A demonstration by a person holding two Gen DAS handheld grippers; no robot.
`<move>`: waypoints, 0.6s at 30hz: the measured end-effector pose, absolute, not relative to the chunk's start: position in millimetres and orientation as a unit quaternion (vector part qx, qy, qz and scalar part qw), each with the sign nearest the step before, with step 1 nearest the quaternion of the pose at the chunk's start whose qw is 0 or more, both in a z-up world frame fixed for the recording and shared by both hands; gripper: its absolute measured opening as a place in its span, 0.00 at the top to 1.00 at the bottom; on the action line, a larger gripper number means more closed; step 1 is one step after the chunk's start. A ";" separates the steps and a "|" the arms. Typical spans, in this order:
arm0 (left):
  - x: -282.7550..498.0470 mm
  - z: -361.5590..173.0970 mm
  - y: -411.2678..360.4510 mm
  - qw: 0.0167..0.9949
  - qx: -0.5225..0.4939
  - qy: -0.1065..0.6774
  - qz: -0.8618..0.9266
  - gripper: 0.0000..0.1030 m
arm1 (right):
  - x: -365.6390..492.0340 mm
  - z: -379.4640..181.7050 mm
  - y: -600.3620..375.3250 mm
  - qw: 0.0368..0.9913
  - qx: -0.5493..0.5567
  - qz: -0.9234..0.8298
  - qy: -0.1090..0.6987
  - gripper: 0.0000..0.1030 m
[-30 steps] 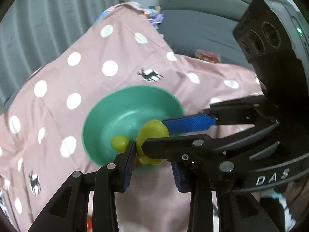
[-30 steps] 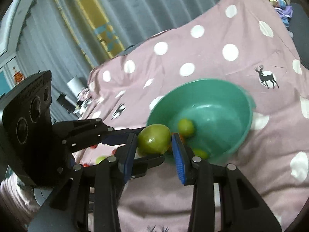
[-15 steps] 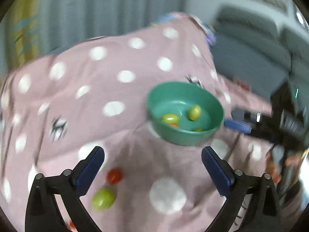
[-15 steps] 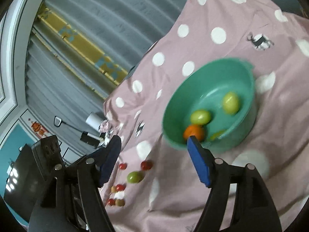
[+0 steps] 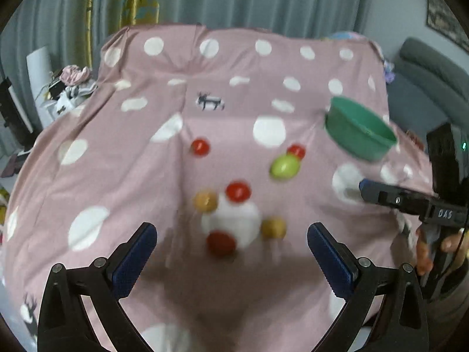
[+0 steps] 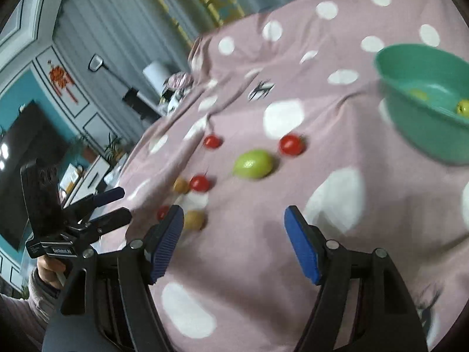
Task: Organize fruits
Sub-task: 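Move both grippers to the last green plum and grasp it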
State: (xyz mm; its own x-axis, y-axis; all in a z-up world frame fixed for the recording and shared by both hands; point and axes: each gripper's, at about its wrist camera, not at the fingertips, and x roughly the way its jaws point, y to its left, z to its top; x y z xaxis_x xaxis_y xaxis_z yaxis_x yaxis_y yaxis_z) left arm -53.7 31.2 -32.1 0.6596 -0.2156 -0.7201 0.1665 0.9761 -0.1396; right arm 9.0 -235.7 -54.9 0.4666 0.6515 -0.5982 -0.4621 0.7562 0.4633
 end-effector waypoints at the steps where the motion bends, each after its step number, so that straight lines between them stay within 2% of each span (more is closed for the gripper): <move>1: -56.7 -35.1 33.1 0.908 -0.030 0.404 -0.109 0.01 | 4.4 -57.8 -234.2 0.846 0.120 0.330 0.401 0.30; 6: -82.2 -38.1 37.8 0.903 -0.033 0.406 -0.139 0.01 | -22.1 -52.6 -217.1 0.851 0.092 0.310 0.414 0.30; 13: -104.7 -30.5 53.7 0.903 -0.096 0.385 -0.164 0.01 | -49.4 -29.4 -203.5 0.871 0.023 0.268 0.411 0.31; 18: -100.1 -35.7 59.2 0.892 -0.141 0.391 -0.178 0.01 | -43.7 -27.8 -211.2 0.875 0.049 0.240 0.419 0.31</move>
